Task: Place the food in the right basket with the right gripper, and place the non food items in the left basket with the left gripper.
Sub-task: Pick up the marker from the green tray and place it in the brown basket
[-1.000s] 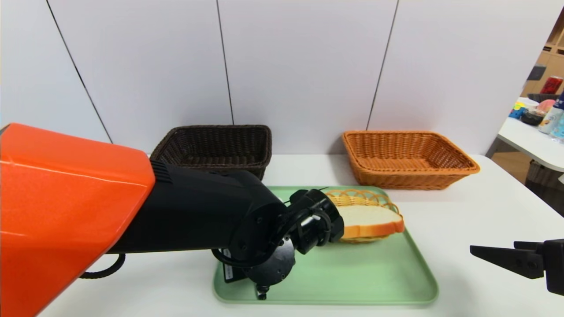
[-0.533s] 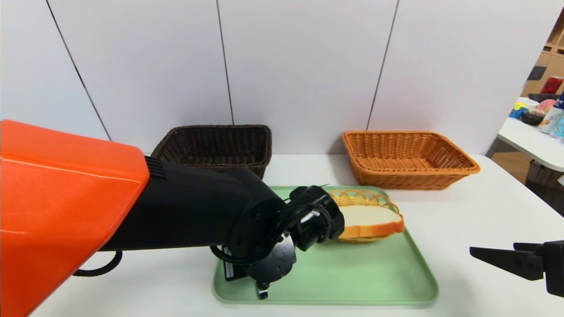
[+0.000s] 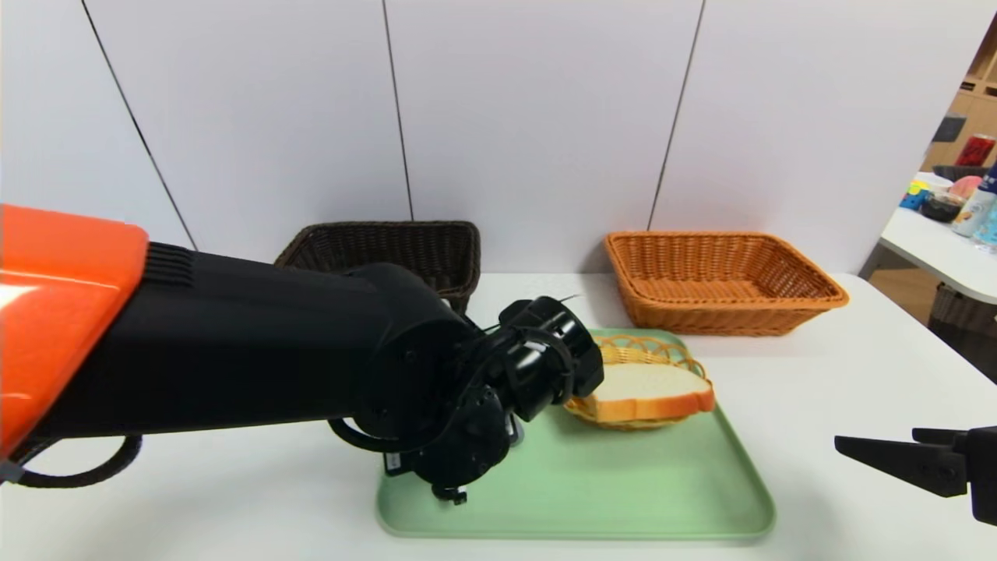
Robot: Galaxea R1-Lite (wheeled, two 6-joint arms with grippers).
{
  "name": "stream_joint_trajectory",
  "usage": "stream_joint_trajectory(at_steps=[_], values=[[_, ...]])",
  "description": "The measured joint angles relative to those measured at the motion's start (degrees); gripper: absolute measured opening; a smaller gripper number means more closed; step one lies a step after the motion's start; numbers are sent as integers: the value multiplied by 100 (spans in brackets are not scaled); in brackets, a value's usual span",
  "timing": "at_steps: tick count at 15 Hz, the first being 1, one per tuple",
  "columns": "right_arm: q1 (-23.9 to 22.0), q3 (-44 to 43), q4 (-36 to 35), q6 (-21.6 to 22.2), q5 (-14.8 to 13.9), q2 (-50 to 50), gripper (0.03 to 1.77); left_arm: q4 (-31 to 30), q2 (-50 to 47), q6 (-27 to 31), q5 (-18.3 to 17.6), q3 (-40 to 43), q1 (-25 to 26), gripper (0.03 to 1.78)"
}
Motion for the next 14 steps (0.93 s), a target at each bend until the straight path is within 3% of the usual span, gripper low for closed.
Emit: stream_joint_trajectory(at_steps=[4,14], values=[[0,10,0,5,1,-52,170,-26,-589,577,105,-26,99,17],[0,143,6,41,0,-179,170,-180,-947,2828,41,-1373,1640,17]])
